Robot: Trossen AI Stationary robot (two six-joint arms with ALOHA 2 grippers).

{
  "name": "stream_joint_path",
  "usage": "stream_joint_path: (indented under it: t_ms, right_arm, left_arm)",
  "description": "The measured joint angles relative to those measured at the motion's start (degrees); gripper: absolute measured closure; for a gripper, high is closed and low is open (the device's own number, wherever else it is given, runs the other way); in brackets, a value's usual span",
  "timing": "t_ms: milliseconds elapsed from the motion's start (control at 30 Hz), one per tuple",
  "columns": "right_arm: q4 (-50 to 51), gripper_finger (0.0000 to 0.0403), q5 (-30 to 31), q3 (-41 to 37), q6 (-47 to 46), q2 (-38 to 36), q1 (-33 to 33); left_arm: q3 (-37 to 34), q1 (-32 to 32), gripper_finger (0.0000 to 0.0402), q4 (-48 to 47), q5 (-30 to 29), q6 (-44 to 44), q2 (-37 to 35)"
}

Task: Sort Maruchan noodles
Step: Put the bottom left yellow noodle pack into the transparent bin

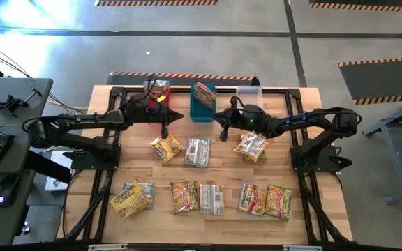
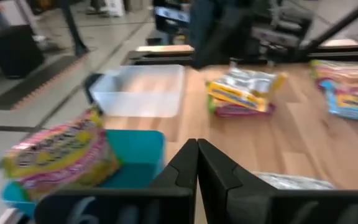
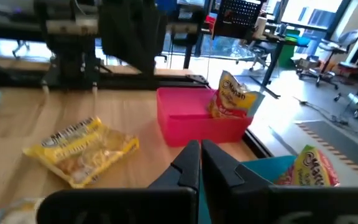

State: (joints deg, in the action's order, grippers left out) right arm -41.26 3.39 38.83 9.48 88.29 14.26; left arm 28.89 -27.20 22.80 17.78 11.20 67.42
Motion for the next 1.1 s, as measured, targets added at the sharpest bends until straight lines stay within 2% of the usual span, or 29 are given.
stream_joint_path:
  t_ms: [200, 300, 367, 467, 567, 700, 833, 1000, 1100]
  right_arm:
    - [1.83, 0.0403, -0.44, 1.44, -4.86, -0.15, -1.27]
    - [3.33, 0.0403, -0.45, 1.92, -6.66, -0.22, -1.9]
    - [3.83, 0.0403, -0.43, 1.97, -7.11, -0.22, -2.42]
    - [4.3, 0.0403, -0.51, 2.03, -8.25, -0.22, -3.35]
    - [6.31, 0.0403, -0.54, 2.03, -9.37, -0.22, -4.44]
    - [10.22, 0.0403, -0.71, 2.03, -9.53, -0.22, -6.36]
    - [11.12, 0.0399, -5.58, 2.03, -9.22, -0.22, -8.99]
    - [12.3, 0.0376, -8.23, 2.03, -7.67, -0.22, -11.93]
    - [13.46, 0.0357, -8.17, 2.03, -7.54, -0.22, -12.83]
  left_arm:
    - [-0.13, 0.43, 0.0401, -5.49, 7.32, -1.99, -0.22]
    - [-0.12, 2.82, 0.0401, -9.35, 8.6, -4.46, -1.03]
    - [-0.12, 5.63, 0.0401, -12.88, 6.33, -4.59, -1.89]
    - [-0.12, 10.91, 0.0401, -17.79, -2.12, -7.95, -3.58]
    - [0.38, 16.09, 0.0397, -26.01, -8.1, -16.12, -5.65]
    - [3.3, 24.04, 0.0375, -42.73, -11.74, -30.07, -9.05]
    - [7.76, 33.52, 0.0343, -58.71, -15.4, -44.62, -11.64]
    - [13.53, 44.61, 0.0301, -75.34, -16.77, -63.62, -12.28]
    - [15.1, 50.01, 0.0277, -81.39, -14.65, -73.09, -11.83]
